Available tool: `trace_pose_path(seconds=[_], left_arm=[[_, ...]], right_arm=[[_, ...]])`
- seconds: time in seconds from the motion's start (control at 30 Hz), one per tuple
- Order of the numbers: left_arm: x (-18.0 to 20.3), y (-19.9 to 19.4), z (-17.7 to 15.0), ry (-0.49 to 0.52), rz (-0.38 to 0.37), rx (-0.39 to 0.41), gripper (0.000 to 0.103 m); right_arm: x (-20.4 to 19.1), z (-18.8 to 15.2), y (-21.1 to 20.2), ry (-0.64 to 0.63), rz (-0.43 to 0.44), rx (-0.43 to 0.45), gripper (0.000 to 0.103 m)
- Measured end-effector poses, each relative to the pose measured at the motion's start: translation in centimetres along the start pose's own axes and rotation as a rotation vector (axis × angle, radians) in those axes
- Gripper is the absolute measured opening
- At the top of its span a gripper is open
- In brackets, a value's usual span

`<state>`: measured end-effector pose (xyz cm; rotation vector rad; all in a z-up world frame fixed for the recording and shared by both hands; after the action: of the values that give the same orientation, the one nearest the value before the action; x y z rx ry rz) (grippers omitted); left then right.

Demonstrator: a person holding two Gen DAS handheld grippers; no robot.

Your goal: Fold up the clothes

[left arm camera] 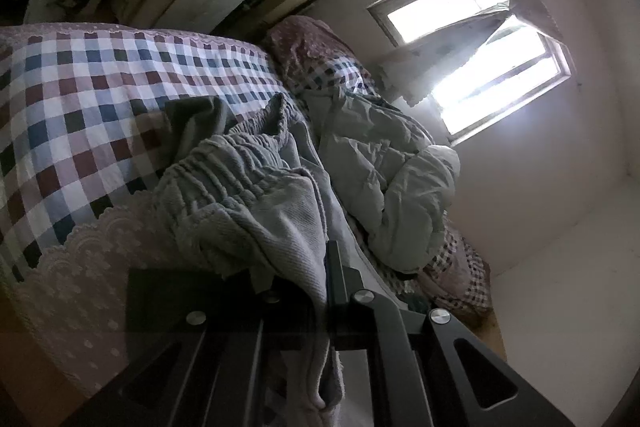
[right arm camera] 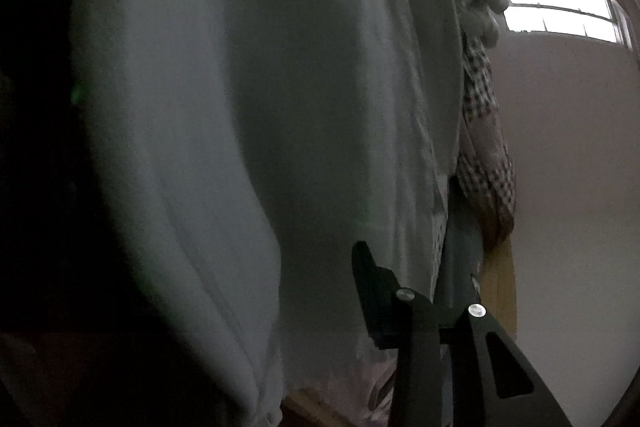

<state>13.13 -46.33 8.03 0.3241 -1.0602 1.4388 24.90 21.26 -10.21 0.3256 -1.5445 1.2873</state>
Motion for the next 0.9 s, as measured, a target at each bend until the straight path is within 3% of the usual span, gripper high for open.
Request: trace_pose_path(seconds=[0.1, 0.17, 0.2, 0.47, 0.9], left_arm=[[0.0, -0.1, 0.0, 0.009, 0.010, 0.003, 0.005], [-0.1, -0.1, 0.0, 0.009, 0.013, 0.008, 0.005], [-0.1, -0.3, -0.1, 0.010, 0.015, 0.014, 0.005], [-0.6, -1.4, -0.4, -0.021, 0.023, 0.066, 0.004], [-0.2, -6.9, 0.2, -0.060, -0.042, 0.171, 0.004]], right_arm=[[1.7, -1.4, 0.0, 0.059, -0.008, -0.018, 0.033], [2.8, -2.1, 0.0, 0.090, -0.009, -0.023, 0.020], [3.1, -2.4, -0.2, 0.101, -0.003, -0.018, 0.007], [6.1, -3.9, -2.6, 0.142, 0.022, 0.035, 0.000], [14.5, -3.3, -8.6, 0.162, -0.053, 0.133, 0.000]])
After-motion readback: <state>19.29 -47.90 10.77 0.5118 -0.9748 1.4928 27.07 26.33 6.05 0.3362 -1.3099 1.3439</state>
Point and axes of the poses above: each gripper's, at about its wrist camera, not at the fingertips, and y roughly the way its jaws point, x to its right, z to its top, the point moved 6 cm from there along y, roughly the way its jaws point, and after that the axes turned 8 degrees about y, right-handed, at the moved point
